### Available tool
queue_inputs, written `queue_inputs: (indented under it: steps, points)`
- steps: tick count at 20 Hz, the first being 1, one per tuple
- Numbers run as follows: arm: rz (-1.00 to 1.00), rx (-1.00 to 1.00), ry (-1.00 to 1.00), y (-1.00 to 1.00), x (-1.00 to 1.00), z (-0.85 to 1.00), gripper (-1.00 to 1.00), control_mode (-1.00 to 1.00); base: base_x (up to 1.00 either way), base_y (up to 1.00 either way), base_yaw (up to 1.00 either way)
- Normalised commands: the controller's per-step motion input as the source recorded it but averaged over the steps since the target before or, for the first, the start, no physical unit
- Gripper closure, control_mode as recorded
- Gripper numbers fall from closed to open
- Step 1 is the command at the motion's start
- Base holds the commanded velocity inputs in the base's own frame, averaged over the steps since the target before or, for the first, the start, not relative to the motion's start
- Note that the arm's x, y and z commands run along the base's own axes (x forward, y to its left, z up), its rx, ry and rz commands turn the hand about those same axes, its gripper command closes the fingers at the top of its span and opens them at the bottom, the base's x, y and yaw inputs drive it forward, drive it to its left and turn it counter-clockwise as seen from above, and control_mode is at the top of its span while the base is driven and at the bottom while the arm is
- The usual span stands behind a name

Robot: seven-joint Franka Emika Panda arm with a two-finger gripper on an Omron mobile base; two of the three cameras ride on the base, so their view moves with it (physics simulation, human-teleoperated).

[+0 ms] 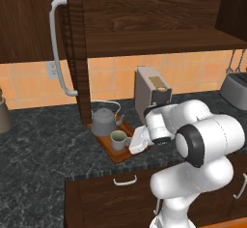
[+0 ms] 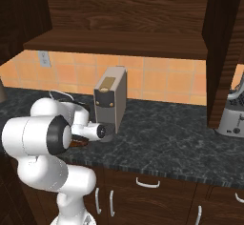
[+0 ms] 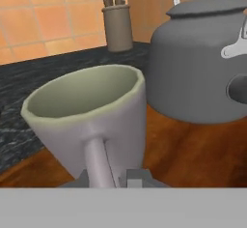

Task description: Pick the kettle from the counter and place it on the tray. Then pick the mug from the cabinet and place it on the tray. Then close the cabinet doors.

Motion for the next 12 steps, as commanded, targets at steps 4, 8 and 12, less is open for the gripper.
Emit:
queue_inputs:
  steps: [4, 8, 12]
  points:
    - [0.0, -0.02, 0.0, 0.0, 0.05, -0.13, -1.0, -1.0, 0.0, 0.0, 0.0]
    - [0.0, -0.09, 0.0, -0.05, 0.04, -0.1, -1.0, -1.0, 0.0, 0.0, 0.0]
    - [0.0, -0.12, 0.0, -0.13, 0.0, -0.02, -1.0, -1.0, 0.0, 0.0, 0.0]
